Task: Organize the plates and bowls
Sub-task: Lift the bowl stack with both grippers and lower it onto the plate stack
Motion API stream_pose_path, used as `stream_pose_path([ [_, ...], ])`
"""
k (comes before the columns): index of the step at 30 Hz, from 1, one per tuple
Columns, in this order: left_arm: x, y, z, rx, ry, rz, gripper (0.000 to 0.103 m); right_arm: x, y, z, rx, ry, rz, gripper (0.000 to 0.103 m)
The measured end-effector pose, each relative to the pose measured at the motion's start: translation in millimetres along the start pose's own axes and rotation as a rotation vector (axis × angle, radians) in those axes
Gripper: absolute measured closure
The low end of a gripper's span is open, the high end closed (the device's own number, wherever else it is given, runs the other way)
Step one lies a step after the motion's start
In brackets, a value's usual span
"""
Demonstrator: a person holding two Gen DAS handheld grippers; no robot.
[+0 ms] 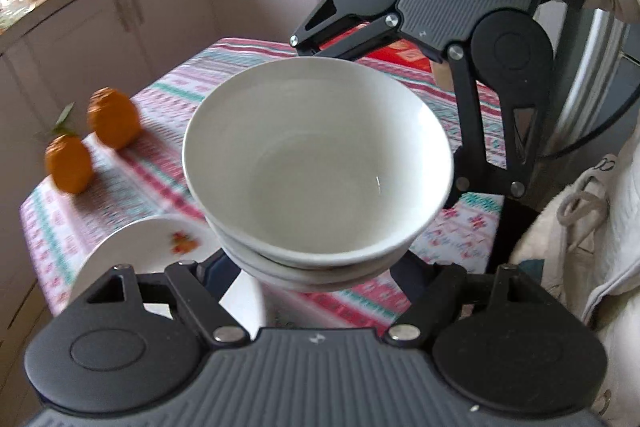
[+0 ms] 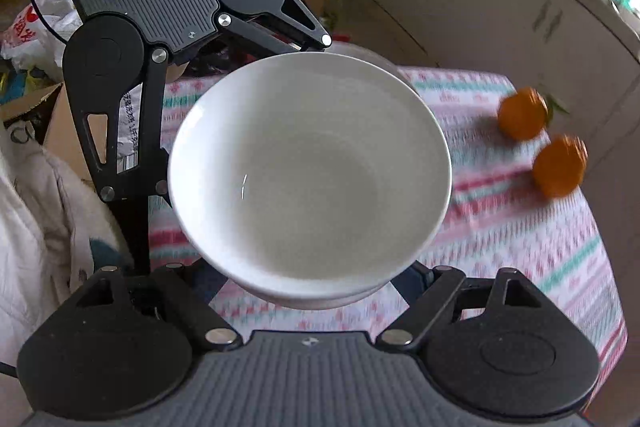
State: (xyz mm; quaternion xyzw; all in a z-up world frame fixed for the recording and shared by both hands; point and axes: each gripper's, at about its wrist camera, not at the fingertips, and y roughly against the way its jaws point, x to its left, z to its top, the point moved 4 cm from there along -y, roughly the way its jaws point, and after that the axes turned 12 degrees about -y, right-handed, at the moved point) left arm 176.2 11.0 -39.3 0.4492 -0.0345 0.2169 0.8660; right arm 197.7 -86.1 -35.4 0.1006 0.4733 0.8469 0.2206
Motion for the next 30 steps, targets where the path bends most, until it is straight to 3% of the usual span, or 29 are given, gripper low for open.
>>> stream_pose_path([
  [12, 45.4, 28.7, -35.7, 0.019, 0.078, 0.113, 0.023, -1.0, -31.2, 64.6, -0.041, 0.088, 0.026, 0.015],
  [30, 84.2, 6.1, -76.1, 0.038, 0.164, 0.095, 0.023, -17.4, -81.7, 88.9, -0.006, 0.036, 0.065, 0.015],
])
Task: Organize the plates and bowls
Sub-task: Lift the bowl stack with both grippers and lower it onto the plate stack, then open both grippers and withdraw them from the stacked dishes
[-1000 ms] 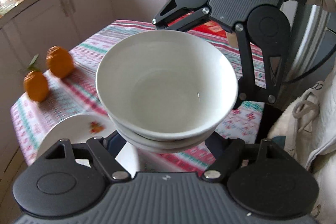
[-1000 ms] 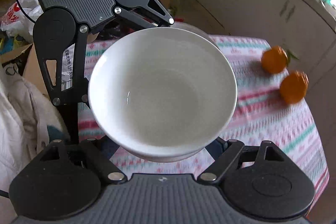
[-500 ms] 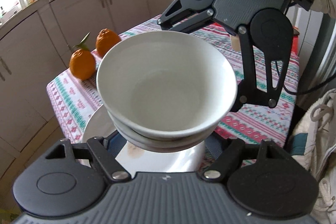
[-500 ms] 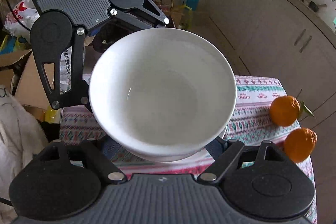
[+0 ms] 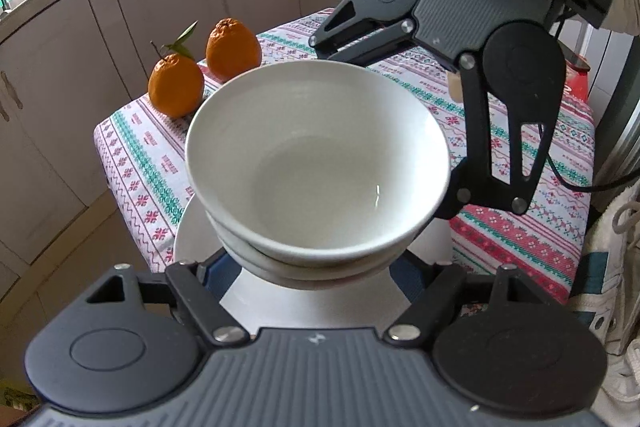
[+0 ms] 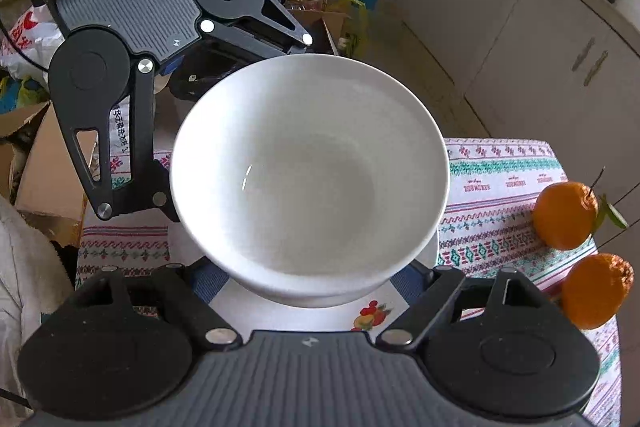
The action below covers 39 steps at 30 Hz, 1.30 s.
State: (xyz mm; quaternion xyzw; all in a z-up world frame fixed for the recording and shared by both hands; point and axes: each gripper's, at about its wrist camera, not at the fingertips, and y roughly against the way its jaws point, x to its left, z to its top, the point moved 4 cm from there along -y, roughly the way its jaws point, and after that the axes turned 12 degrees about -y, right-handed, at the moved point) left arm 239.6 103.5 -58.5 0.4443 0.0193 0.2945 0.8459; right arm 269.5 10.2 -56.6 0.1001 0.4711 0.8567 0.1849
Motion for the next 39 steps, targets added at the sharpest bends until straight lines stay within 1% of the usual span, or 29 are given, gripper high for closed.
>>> stream_pose_path([
  [4, 2.3, -1.6, -1.8, -0.001, 0.013, -0.004, 0.023, -6.3, -4.6, -0.3, 0.005, -0.036, 0.019, 0.015],
  [11, 7.4, -8.5, -4.4, -0.001, 0.042, -0.013, 0.023, -9.0, -7.5, 0.6, 0.014, -0.035, 0.006, 0.015],
  [22, 4.9, -7.3, -4.0, -0.005, 0.028, 0.014, 0.023, -15.0, -10.6, -2.6, -0.002, -0.081, 0.015, 0.015],
  [28, 3.1, -6.1, -4.5, -0.01, 0.021, 0.036, 0.023, -13.7, -9.5, -4.7, -0.016, -0.089, 0.003, 0.014],
  [29, 2.3, -5.4, -4.5, -0.011, 0.018, 0.045, 0.023, -13.5, -9.3, -5.0, -0.019, -0.095, 0.004, 0.012],
  [30, 1.8, -4.5, -4.5, -0.015, 0.023, 0.048, 0.021, -13.0, -8.9, -5.4, -0.023, -0.099, 0.009, 0.007],
  [32, 3.5, -1.7, -4.6, -0.026, 0.056, 0.041, 0.018, -11.7, -7.2, -5.8, -0.035, -0.104, 0.009, 0.0],
  [33, 4.0, -0.1, -4.8, -0.031, 0.059, 0.049, 0.013, -11.3, -6.6, -5.8, -0.038, -0.106, 0.006, 0.0],
  [35, 4.9, 3.5, -6.1, -0.036, 0.066, 0.087, 0.009, -10.4, -6.0, -7.0, -0.038, -0.116, -0.003, 0.0],
  [39, 1.8, 11.0, -9.2, -0.024, 0.093, 0.131, 0.008, -9.4, -1.4, -14.4, -0.034, -0.155, -0.039, 0.0],
])
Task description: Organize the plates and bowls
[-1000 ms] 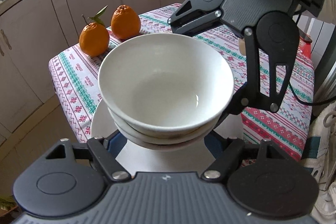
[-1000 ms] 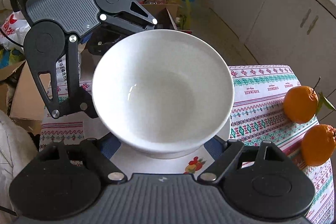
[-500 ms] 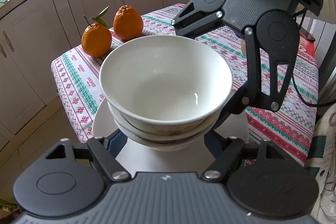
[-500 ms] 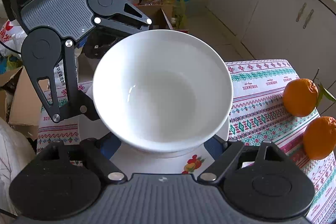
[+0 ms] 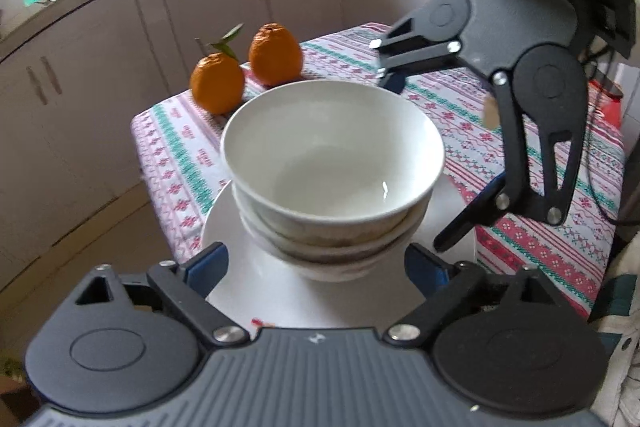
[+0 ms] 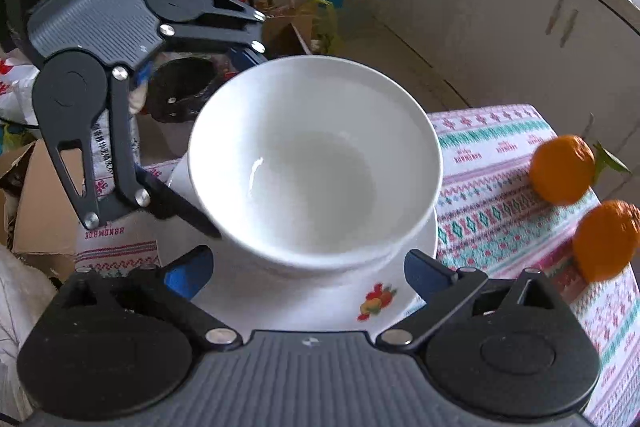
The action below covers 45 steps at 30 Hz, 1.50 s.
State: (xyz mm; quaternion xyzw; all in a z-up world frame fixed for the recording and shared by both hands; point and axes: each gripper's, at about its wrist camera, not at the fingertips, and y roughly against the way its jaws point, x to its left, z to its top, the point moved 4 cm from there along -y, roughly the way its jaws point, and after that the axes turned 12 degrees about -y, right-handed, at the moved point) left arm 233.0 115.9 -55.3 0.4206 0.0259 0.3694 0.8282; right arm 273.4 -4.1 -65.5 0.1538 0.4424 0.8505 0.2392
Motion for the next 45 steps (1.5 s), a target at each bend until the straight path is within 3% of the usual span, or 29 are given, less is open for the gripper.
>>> stream_pose_path([
  [7, -21.2, 32.2, -3.9, -0.029, 0.078, 0.143, 0.004, 4.2, 28.0, -23.1, 0.0, -0.129, -0.142, 0.0],
  [15, -64.9, 72.8, -5.7, -0.115, 0.394, 0.413, 0.002, 20.3, 69.7, -68.3, -0.104, -0.398, -0.395, 0.0],
  [18, -85.2, 83.2, -4.6, -0.095, 0.504, 0.502, 0.002, 28.2, 84.9, -90.1, -0.157, -0.547, -0.489, 0.0],
  [22, -111.5, 95.2, -4.3, -0.058, 0.63, 0.551, 0.002, 53.6, 114.7, -111.7, -0.254, -0.671, -0.595, 0.0],
  [25, -134.1, 111.9, 1.4, -0.06, 0.607, 0.619, 0.001, 73.0, 135.1, -124.8, -0.311, -0.728, -0.622, 0.0],
  [32, -162.1, 136.3, 16.5, -0.094, 0.563, 0.657, 0.001, 103.2, 166.2, -135.1, -0.402, -0.74, -0.647, 0.0],
  [45, -168.6, 143.1, 21.5, -0.099, 0.567, 0.695, 0.001, 111.2, 171.4, -135.2, -0.428, -0.73, -0.685, 0.0],
])
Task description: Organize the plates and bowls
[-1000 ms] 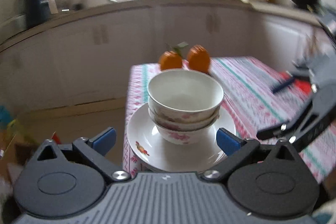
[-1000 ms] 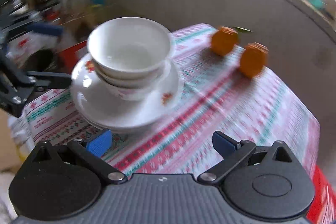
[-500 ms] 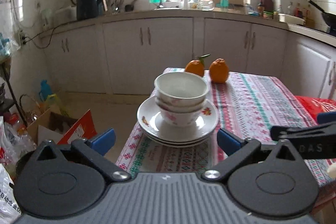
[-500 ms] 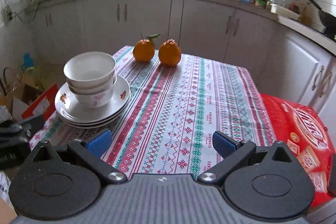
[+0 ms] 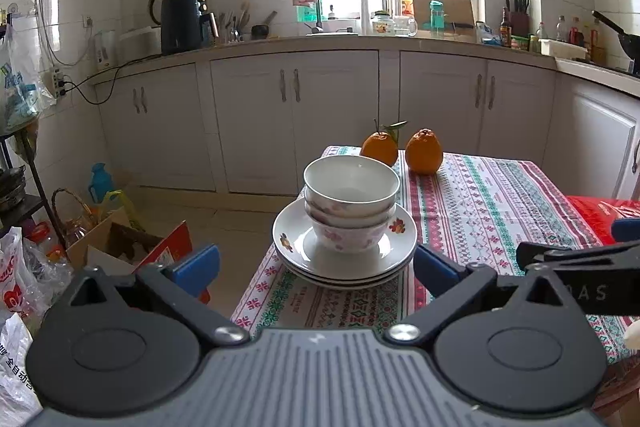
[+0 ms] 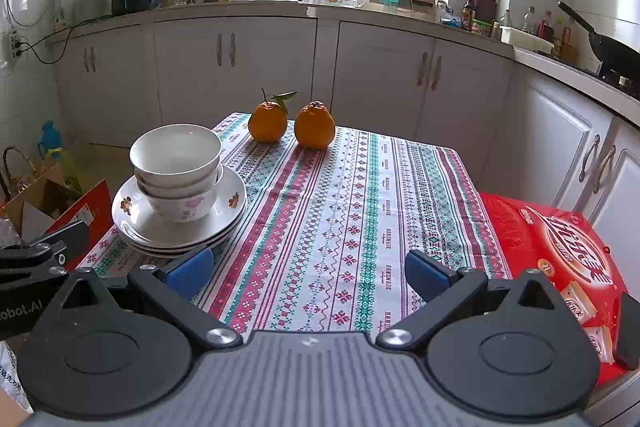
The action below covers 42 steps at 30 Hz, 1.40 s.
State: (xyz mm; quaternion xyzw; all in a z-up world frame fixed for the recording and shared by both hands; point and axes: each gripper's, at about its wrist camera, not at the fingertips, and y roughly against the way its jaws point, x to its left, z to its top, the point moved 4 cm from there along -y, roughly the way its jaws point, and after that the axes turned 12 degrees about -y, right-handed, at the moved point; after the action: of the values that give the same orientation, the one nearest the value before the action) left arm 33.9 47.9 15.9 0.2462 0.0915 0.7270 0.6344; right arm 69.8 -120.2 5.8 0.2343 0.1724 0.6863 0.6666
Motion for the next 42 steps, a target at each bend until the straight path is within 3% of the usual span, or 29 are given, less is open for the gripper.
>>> stream_pose_path([
  [42, 0.9, 2.3, -0.5, 0.011, 0.016, -0.009, 0.001, -0.6, -0.7, 0.6, -0.001, -0.01, -0.008, 0.0],
])
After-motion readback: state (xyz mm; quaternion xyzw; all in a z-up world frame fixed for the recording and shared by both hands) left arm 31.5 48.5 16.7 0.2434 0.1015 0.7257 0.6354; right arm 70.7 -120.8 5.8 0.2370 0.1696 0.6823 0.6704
